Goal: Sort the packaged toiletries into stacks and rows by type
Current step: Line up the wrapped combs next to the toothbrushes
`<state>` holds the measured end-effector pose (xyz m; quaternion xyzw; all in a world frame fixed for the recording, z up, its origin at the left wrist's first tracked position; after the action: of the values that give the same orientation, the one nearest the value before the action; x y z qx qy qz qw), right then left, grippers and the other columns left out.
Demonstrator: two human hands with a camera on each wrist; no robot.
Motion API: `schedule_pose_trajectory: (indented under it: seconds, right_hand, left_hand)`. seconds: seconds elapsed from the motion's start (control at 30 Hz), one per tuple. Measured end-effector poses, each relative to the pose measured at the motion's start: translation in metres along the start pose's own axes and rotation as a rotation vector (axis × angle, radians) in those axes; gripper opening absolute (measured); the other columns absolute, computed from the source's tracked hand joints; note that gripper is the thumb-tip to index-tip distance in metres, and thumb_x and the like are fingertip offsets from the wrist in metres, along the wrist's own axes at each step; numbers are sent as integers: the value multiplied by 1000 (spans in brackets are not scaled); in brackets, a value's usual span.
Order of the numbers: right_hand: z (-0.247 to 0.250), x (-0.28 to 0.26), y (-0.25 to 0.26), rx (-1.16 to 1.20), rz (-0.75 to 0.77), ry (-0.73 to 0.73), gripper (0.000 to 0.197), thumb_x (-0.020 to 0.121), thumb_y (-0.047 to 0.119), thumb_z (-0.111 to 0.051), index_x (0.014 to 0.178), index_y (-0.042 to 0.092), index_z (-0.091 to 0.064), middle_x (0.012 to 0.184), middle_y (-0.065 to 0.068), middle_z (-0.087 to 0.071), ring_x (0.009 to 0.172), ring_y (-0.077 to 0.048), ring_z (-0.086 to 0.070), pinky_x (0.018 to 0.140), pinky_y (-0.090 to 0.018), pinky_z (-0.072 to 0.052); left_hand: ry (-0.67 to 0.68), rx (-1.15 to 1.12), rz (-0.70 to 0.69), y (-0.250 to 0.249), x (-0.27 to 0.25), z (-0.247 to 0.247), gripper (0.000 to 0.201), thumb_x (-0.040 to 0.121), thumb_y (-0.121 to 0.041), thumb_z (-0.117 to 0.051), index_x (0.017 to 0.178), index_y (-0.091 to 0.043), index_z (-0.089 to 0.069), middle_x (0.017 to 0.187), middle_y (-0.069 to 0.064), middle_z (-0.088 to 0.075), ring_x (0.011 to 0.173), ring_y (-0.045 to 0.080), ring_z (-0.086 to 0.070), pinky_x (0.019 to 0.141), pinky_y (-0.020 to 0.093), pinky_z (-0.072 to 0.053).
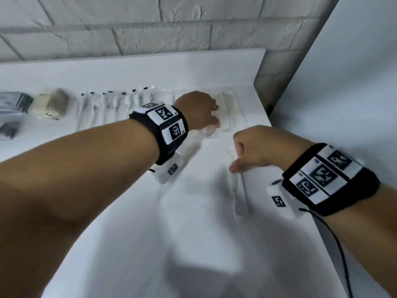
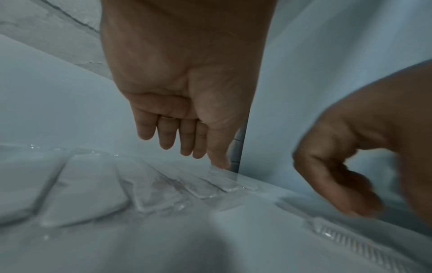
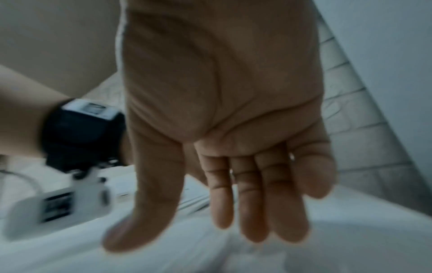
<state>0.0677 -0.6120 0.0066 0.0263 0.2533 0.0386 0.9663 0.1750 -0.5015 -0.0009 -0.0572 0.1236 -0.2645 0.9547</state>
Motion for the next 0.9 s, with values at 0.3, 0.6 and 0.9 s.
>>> schedule_pose_trajectory:
  seconds: [0.3, 0.6, 0.9]
  right_hand:
    - [-20, -21, -37, 30, -192, -45, 47, 70, 51, -77, 89, 20, -48, 91, 4, -58, 88, -20, -57, 77, -34, -48]
    - [-37, -28, -52, -13, -197, -105, 49, 79, 31, -71, 126, 26, -58, 132, 5, -57, 119, -23, -54, 97, -38, -47]
    - [-4, 27, -81, -120, -62, -22, 51, 96, 23, -52, 145, 25, -39, 157, 8, -27, 139, -20, -32, 111, -31, -27]
  left_hand:
    - [15, 13, -10, -8, -17, -3, 55, 91, -48, -55, 140, -25, -46, 148, -3, -41, 136, 17, -36, 106, 27, -28]
    - [31, 11, -67, -43, 5, -8, 59, 93, -50, -50, 145, -24, -39, 154, -1, -32, 142, 19, -27, 112, 29, -21]
    - [17, 13, 5, -59, 34, -10, 54, 83, -47, -61, 128, -17, -59, 131, 3, -59, 123, 21, -51, 96, 32, -42]
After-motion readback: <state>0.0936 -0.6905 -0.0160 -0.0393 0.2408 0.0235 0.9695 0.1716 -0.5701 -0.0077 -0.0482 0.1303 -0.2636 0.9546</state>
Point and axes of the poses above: each hand's wrist, its own x-axis towards the middle knuckle, its own z-axis out of the back of the hand, y = z × x, the point moved 5 cm from there along x, towards the middle knuckle
